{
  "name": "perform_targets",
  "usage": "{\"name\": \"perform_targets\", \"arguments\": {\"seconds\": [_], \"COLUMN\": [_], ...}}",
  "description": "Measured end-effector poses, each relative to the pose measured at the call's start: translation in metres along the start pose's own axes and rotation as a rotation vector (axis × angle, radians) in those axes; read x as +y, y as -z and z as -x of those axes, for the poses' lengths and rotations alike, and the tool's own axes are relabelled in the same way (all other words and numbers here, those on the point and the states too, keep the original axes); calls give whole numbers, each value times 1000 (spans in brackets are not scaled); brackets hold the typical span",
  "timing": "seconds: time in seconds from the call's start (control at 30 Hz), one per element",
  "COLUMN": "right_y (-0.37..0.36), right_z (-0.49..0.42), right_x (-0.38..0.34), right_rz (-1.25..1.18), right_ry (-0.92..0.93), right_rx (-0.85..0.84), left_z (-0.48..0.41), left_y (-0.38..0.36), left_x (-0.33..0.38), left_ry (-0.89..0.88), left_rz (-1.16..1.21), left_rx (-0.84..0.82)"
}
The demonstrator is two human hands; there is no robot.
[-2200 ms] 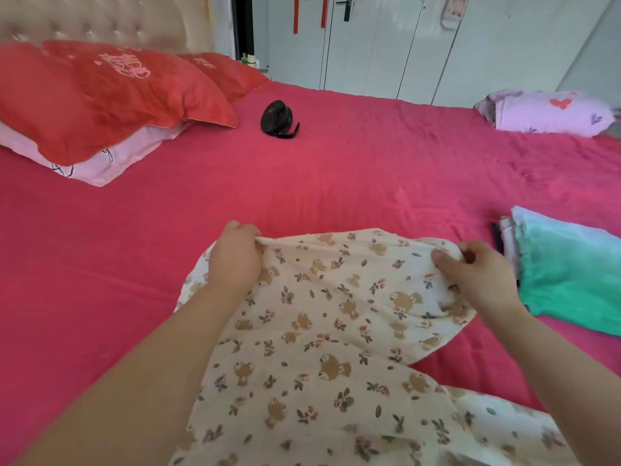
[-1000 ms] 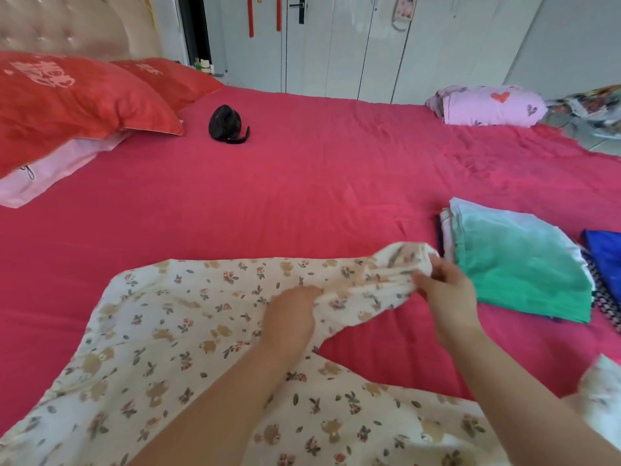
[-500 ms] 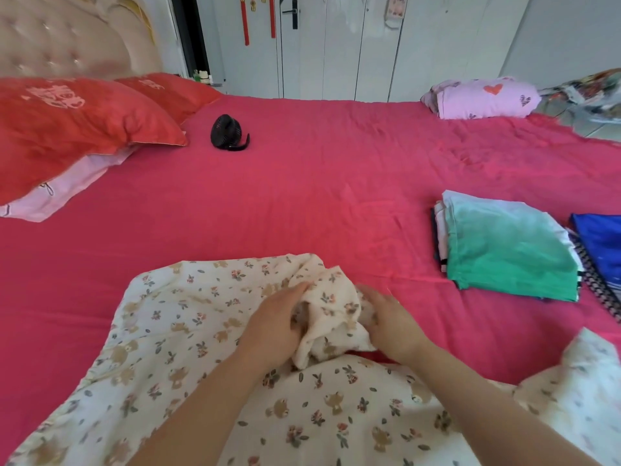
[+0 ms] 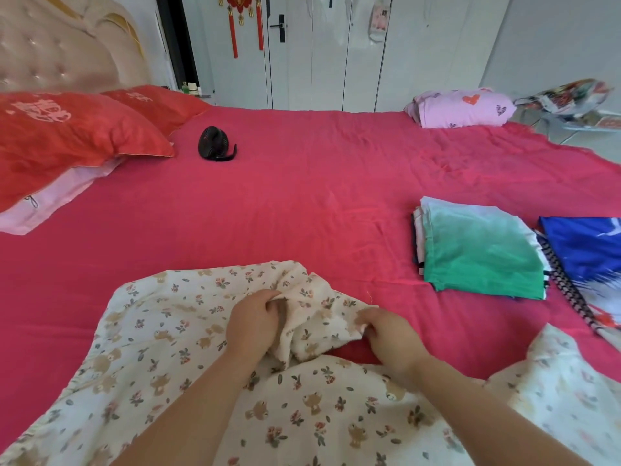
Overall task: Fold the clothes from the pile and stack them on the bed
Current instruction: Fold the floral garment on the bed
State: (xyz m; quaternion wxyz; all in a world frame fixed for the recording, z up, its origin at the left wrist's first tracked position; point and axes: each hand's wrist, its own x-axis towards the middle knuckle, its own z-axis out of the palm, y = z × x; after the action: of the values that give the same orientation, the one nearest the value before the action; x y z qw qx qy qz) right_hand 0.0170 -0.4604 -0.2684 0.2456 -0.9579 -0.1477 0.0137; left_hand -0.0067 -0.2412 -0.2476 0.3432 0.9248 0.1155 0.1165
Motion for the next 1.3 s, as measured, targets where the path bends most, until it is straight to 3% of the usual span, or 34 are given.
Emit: {"name": "perform_targets", "arguments": {"seconds": [0.13, 0.23, 0.3, 0.43, 0.5, 0.6, 0.7, 0.8, 0.93, 1.03, 1.1, 1.17, 1.3], "right_y": [67, 130, 161, 185, 181, 160, 138, 122, 102, 93, 98, 101, 103], "right_z": [-2, 0, 1, 12, 21, 33, 38, 35, 26, 19, 14, 9, 4], "right_x": [-6, 8, 24, 64, 90, 122, 140, 152, 166, 171, 165, 159, 144], "right_rz": [-343, -232, -67, 216, 334, 270, 219, 350, 371, 504, 499, 406, 305], "right_ry": [-141, -188, -243, -374, -451, -487, -540, -561, -583, -538, -498, -478, -379], "right_rx": [209, 375, 417, 417, 342, 141, 98, 20, -64, -238, -224, -108, 74], "left_z": [0, 4, 10, 24, 27, 27, 26, 26, 20, 6, -4, -13, -9], "left_y": [13, 13, 5, -23, -33, -41, -46, -48, -49, -50, -46, -41, -45], "left_x": [16, 43, 60, 74, 73, 66, 58, 55, 56, 56, 57, 61, 71], "left_ry": [43, 20, -21, -137, -164, -259, -312, -349, -354, -312, -295, -308, -431], "left_rz": [160, 207, 208, 80, -46, -269, -526, -697, -726, -547, -398, -345, -507], "left_rx": [140, 206, 153, -218, -300, -290, -307, -307, -230, -156, -98, -62, -209]}}
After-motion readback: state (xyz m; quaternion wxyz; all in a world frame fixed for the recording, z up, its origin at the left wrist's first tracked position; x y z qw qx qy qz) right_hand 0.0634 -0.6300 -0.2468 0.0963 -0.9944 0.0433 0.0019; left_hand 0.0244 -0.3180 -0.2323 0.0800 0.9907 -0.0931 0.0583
